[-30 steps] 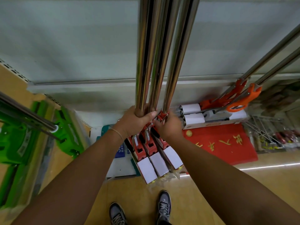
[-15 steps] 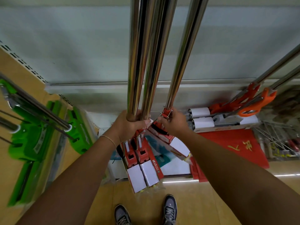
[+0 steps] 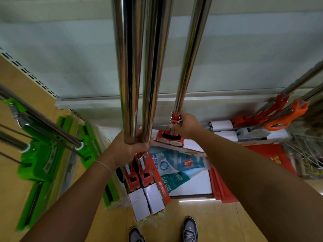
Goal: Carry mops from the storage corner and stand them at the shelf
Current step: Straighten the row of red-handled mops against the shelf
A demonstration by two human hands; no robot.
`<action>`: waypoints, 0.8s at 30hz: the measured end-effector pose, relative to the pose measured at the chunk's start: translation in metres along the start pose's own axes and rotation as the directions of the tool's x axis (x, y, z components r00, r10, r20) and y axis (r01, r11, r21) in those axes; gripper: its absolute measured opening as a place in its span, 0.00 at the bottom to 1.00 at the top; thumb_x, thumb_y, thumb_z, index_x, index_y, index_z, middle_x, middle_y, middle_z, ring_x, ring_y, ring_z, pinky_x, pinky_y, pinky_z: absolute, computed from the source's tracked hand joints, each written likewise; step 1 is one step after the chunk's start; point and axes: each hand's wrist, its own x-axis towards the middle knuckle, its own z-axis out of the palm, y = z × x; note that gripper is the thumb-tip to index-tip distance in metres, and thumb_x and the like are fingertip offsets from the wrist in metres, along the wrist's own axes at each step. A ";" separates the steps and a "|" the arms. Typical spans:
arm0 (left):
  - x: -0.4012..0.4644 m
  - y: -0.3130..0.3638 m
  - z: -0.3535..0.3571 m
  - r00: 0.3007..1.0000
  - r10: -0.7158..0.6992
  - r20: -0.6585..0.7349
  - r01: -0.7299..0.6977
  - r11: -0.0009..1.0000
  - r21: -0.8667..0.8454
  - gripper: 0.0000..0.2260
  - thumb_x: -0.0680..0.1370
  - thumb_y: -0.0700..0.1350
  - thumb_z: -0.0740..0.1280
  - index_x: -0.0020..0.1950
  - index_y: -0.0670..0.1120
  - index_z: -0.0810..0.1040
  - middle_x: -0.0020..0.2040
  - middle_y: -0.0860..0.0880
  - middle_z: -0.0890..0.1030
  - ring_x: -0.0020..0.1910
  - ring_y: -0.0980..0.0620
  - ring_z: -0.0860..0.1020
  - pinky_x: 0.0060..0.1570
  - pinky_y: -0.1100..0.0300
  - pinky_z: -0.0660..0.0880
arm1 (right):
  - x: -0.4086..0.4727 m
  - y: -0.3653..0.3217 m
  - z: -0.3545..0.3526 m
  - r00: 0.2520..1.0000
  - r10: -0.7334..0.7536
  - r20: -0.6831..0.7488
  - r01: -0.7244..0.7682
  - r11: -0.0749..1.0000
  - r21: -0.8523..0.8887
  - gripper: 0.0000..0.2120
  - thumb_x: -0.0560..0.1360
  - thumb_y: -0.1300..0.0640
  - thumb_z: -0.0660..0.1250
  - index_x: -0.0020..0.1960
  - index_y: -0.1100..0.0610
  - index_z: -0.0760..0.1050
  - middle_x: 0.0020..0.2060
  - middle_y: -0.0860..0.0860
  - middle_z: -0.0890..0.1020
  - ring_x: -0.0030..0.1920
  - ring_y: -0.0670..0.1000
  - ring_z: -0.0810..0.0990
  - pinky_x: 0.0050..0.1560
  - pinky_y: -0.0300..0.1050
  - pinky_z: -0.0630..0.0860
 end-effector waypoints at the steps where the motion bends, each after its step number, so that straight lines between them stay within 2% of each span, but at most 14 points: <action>1: -0.001 0.000 -0.002 1.000 0.007 -0.005 -0.007 1.000 0.001 0.12 0.65 0.51 0.72 0.47 0.58 0.85 0.49 0.47 0.86 0.54 0.46 0.83 0.60 0.40 0.76 | 0.003 -0.002 -0.001 1.000 -0.013 0.008 0.013 1.000 -0.021 0.16 0.76 0.54 0.72 0.62 0.52 0.73 0.46 0.47 0.78 0.43 0.46 0.77 0.52 0.43 0.71; 5: -0.007 0.001 -0.005 1.000 0.014 -0.006 -0.014 1.000 0.001 0.12 0.64 0.52 0.72 0.47 0.59 0.85 0.49 0.49 0.86 0.54 0.49 0.83 0.60 0.46 0.77 | 0.018 -0.009 -0.009 0.998 -0.052 0.045 0.058 0.990 -0.129 0.11 0.76 0.53 0.72 0.56 0.50 0.72 0.44 0.46 0.75 0.49 0.49 0.75 0.53 0.43 0.68; 8: -0.012 -0.001 -0.005 1.000 -0.003 0.014 0.003 1.000 0.002 0.12 0.64 0.53 0.73 0.47 0.59 0.85 0.49 0.50 0.86 0.54 0.50 0.83 0.58 0.49 0.78 | 0.028 -0.009 -0.018 0.994 -0.060 0.087 0.077 0.978 -0.195 0.09 0.77 0.52 0.71 0.52 0.50 0.72 0.43 0.46 0.75 0.50 0.50 0.75 0.52 0.44 0.67; 12: -0.016 -0.004 -0.003 1.000 -0.019 0.014 0.019 1.000 0.012 0.17 0.65 0.53 0.73 0.51 0.48 0.83 0.49 0.47 0.86 0.54 0.48 0.83 0.58 0.44 0.78 | 0.034 -0.008 -0.025 0.991 -0.046 0.123 0.077 0.964 -0.255 0.08 0.77 0.52 0.71 0.53 0.52 0.74 0.42 0.46 0.76 0.50 0.51 0.76 0.51 0.44 0.68; 17: -0.016 -0.007 0.004 0.999 -0.044 0.006 0.044 0.999 -0.001 0.14 0.66 0.52 0.73 0.49 0.49 0.84 0.50 0.45 0.86 0.54 0.45 0.83 0.59 0.39 0.76 | 0.032 -0.010 -0.030 0.994 -0.027 0.105 0.062 0.936 -0.347 0.12 0.77 0.49 0.70 0.56 0.54 0.78 0.46 0.49 0.79 0.53 0.53 0.79 0.52 0.45 0.71; 19: -0.014 -0.005 0.007 0.999 -0.046 0.004 0.046 0.999 0.002 0.15 0.65 0.52 0.73 0.49 0.50 0.84 0.49 0.42 0.85 0.53 0.42 0.82 0.58 0.38 0.76 | 0.032 -0.009 -0.032 0.999 0.023 0.031 -0.009 0.916 -0.402 0.16 0.75 0.44 0.70 0.57 0.54 0.78 0.47 0.50 0.80 0.51 0.53 0.80 0.53 0.48 0.76; 20: -0.013 -0.004 0.009 0.999 -0.050 0.009 0.051 0.999 -0.003 0.15 0.64 0.52 0.73 0.49 0.51 0.84 0.49 0.42 0.85 0.53 0.42 0.82 0.58 0.38 0.76 | 0.031 -0.008 -0.031 0.997 0.063 -0.043 -0.074 0.919 -0.387 0.21 0.74 0.40 0.71 0.58 0.55 0.77 0.48 0.51 0.81 0.51 0.53 0.80 0.54 0.49 0.77; 22: -0.011 0.000 0.014 0.997 -0.066 0.029 0.066 0.998 -0.023 0.14 0.63 0.51 0.73 0.47 0.53 0.85 0.48 0.43 0.86 0.54 0.43 0.83 0.59 0.39 0.76 | 0.025 -0.005 -0.027 0.975 0.144 -0.172 -0.181 0.957 -0.227 0.30 0.72 0.38 0.72 0.63 0.59 0.75 0.54 0.54 0.81 0.55 0.55 0.80 0.57 0.49 0.76; 24: -0.008 0.002 0.022 0.996 -0.083 0.037 0.084 0.996 -0.027 0.13 0.62 0.51 0.72 0.46 0.55 0.85 0.48 0.43 0.86 0.53 0.43 0.83 0.59 0.39 0.76 | 0.015 -0.005 -0.021 0.960 0.193 -0.205 -0.206 0.977 -0.046 0.35 0.72 0.41 0.74 0.70 0.60 0.70 0.59 0.56 0.80 0.58 0.56 0.79 0.59 0.47 0.75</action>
